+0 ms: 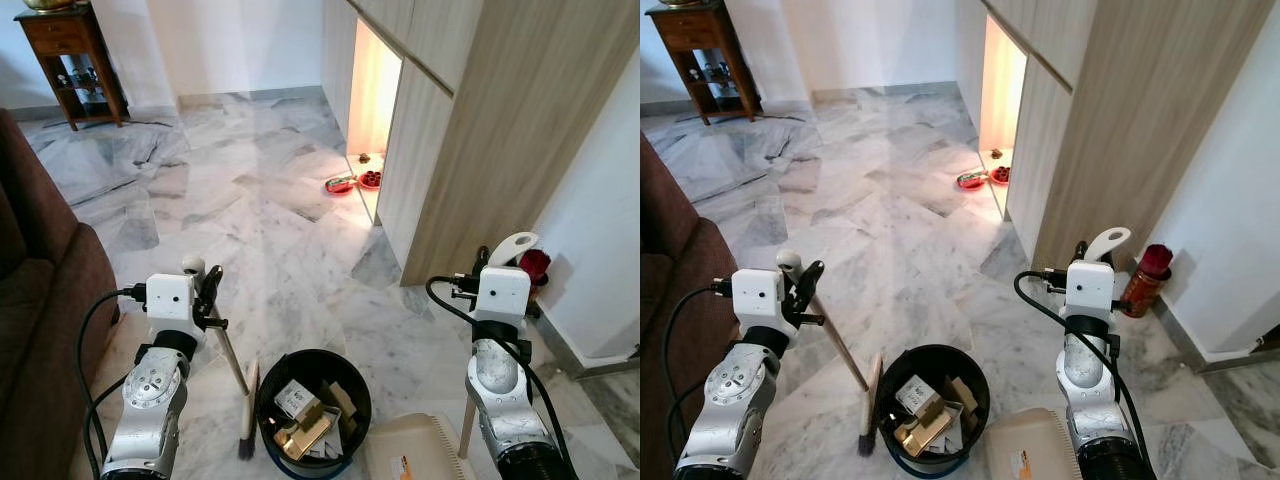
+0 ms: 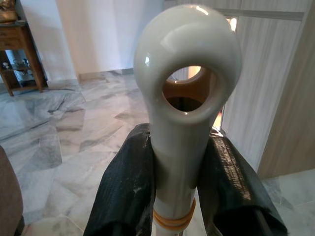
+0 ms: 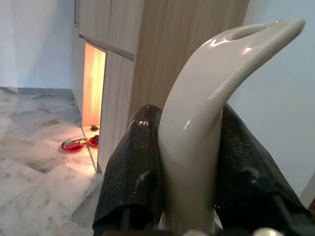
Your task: Sweep floor
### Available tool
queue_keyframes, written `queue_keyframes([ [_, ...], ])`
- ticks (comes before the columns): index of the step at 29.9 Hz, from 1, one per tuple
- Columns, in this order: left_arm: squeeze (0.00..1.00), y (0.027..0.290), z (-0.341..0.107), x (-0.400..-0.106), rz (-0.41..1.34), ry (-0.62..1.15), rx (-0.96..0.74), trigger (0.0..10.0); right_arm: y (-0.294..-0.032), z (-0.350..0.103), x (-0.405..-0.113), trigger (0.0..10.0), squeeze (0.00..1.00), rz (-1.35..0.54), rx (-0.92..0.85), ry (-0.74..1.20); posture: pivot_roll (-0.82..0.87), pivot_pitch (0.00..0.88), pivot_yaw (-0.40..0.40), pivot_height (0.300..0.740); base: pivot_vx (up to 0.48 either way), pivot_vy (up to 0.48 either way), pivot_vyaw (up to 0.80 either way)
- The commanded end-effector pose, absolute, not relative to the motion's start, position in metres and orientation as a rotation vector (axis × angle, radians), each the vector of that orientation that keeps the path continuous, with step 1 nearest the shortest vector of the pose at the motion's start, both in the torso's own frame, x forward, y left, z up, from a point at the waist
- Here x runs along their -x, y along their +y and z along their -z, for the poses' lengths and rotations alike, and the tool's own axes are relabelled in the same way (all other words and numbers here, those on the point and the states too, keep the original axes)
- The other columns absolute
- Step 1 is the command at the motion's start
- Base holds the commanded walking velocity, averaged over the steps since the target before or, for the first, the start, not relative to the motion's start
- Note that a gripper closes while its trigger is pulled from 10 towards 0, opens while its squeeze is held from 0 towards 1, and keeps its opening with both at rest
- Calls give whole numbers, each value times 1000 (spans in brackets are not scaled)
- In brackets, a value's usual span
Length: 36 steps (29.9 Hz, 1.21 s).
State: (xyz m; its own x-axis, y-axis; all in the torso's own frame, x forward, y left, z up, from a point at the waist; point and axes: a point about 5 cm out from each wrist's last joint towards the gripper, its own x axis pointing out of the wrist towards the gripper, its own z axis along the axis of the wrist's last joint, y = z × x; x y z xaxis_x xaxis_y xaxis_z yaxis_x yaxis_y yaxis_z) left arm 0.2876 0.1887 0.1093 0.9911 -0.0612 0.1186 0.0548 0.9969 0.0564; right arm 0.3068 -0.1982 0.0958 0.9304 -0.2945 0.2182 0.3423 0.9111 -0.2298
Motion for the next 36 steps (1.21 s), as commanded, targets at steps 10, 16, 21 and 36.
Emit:
queue_keyframes([
  [10, 0, 190, -122, -293, 67, -184, -46, 10000, -191, -102, -312, 10000, 0, 317, 260, -213, -103, 0, 22, 740, 0, 0, 0],
  [16, 0, 189, -123, -295, 79, -189, -42, 10000, -191, -102, -312, 10000, 0, 319, 260, -214, -107, 0, 30, 740, 0, 0, 0],
  [21, 0, 188, -123, -295, 86, -190, -41, 10000, -192, -102, -311, 10000, 0, 323, 258, -214, -110, 0, 34, 740, 0, 0, 0],
  [36, 0, 187, -123, -295, 92, -194, -37, 10000, -192, -102, -312, 10000, 0, 324, 257, -214, -108, 0, 34, 740, -154, 0, 0],
])
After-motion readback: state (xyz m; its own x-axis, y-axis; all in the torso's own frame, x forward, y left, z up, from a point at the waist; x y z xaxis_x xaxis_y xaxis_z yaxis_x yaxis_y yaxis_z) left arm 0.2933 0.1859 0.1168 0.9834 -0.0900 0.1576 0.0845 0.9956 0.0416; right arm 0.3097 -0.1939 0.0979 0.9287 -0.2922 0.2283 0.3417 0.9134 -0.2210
